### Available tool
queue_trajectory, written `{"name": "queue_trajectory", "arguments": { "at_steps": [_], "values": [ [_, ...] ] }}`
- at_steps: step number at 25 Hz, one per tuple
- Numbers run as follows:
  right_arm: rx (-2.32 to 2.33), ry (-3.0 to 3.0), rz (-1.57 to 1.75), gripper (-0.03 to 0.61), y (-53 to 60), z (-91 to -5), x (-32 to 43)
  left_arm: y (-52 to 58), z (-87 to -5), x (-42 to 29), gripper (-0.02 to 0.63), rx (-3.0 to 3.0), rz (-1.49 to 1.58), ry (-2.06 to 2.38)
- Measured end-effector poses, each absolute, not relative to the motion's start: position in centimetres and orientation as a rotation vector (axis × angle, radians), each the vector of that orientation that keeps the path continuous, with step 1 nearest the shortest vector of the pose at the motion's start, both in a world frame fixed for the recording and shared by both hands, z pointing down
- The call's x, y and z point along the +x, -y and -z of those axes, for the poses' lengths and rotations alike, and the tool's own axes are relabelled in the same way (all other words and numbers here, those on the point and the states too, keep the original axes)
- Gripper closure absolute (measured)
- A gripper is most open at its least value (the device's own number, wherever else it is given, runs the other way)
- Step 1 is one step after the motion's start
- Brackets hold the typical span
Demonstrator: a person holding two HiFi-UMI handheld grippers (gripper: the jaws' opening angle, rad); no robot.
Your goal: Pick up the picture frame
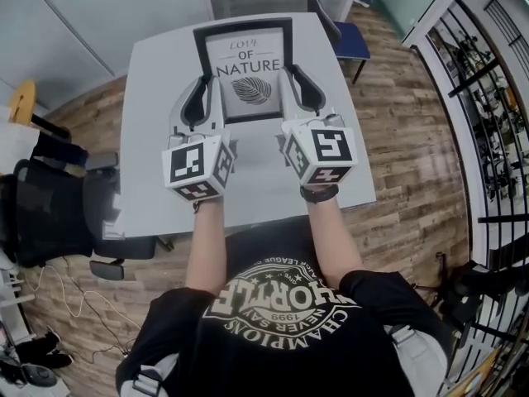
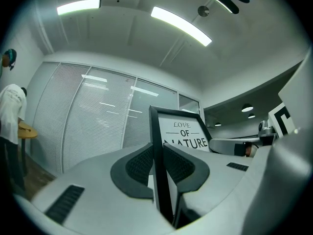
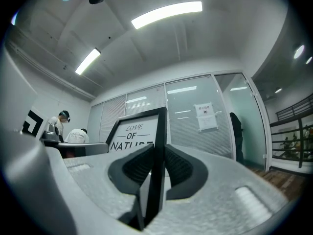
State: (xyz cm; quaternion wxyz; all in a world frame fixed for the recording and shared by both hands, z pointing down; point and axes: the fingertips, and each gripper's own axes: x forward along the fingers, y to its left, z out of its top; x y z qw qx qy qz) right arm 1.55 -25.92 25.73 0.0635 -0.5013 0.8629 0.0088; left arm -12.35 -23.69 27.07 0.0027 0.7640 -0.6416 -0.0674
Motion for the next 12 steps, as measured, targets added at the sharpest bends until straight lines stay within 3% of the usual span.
{"name": "queue_trajectory", "arguments": {
  "at_steps": [12],
  "values": [
    [-1.566, -2.653, -0.013, 0.511, 27.4, -28.4, 2.0, 25.3, -30.1, -11.8, 0.546, 2.357, 0.17, 1.971]
  ]
}}
